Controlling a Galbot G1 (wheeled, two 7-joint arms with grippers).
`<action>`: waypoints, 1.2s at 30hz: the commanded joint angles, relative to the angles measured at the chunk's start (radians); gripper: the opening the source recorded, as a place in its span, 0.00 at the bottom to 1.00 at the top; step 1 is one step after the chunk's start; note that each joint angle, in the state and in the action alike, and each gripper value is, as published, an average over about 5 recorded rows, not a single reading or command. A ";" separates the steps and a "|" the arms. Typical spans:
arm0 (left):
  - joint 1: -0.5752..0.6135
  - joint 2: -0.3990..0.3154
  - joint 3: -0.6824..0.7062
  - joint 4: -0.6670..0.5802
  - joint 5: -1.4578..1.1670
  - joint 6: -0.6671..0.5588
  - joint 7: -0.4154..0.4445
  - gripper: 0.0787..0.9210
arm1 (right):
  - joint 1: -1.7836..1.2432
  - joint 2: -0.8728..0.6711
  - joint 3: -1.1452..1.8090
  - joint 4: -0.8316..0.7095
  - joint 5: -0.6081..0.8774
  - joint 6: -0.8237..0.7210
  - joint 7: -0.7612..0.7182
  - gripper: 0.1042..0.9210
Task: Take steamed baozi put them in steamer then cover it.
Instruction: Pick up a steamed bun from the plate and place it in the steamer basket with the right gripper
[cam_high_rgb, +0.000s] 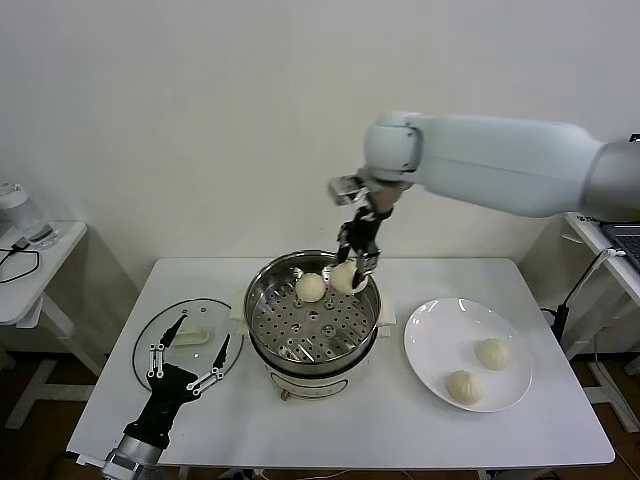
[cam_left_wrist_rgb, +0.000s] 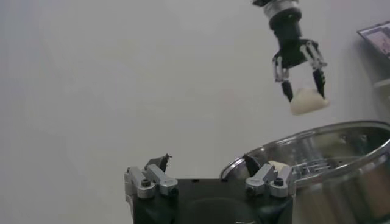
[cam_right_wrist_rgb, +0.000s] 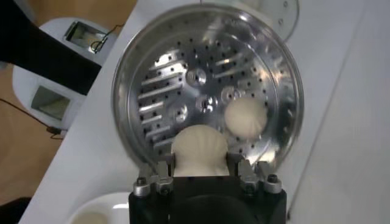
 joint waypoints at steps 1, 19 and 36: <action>-0.008 0.000 0.009 -0.004 0.000 0.004 -0.002 0.88 | -0.048 0.161 -0.043 -0.042 0.065 -0.043 0.096 0.61; -0.016 0.007 0.018 0.005 -0.001 0.000 -0.005 0.88 | -0.126 0.287 -0.046 -0.156 0.063 -0.044 0.139 0.61; -0.020 0.002 0.018 0.011 -0.001 -0.002 -0.005 0.88 | -0.166 0.322 -0.056 -0.176 0.041 -0.043 0.151 0.72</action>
